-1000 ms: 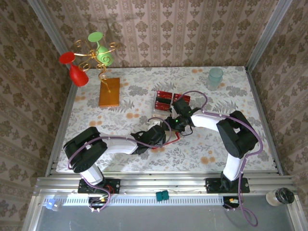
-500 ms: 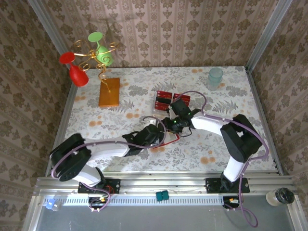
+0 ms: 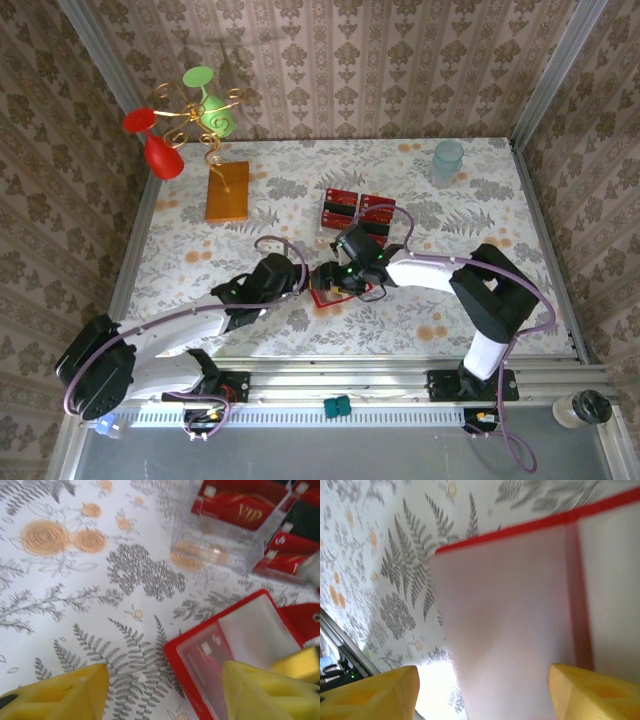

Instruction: Put the credit cards into the card holder

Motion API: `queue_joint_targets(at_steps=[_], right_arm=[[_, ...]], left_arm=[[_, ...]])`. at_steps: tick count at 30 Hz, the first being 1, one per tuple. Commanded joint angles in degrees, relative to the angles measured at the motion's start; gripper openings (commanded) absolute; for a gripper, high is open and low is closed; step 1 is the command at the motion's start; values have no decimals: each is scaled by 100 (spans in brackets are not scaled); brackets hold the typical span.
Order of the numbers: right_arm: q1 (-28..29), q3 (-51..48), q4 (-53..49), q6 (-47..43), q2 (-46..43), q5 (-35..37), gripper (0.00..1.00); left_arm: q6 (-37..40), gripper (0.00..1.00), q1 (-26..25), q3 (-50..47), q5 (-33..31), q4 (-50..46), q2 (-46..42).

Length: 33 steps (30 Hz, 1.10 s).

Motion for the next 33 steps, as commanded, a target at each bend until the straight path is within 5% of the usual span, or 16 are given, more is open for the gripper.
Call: queue_joint_targets(at_steps=[1,21,33], right_arm=[[160,-54,226,305,153,151,75],[336,208,704,868,237,319,76],[-556,94,-1671,-925,-1310,1620,73]], left_arm=[[-48,62,128,-154,-49,-35,-189],[-57,62,598,-246,332,45,-216],[-37,63,514,158,438,-18,148]])
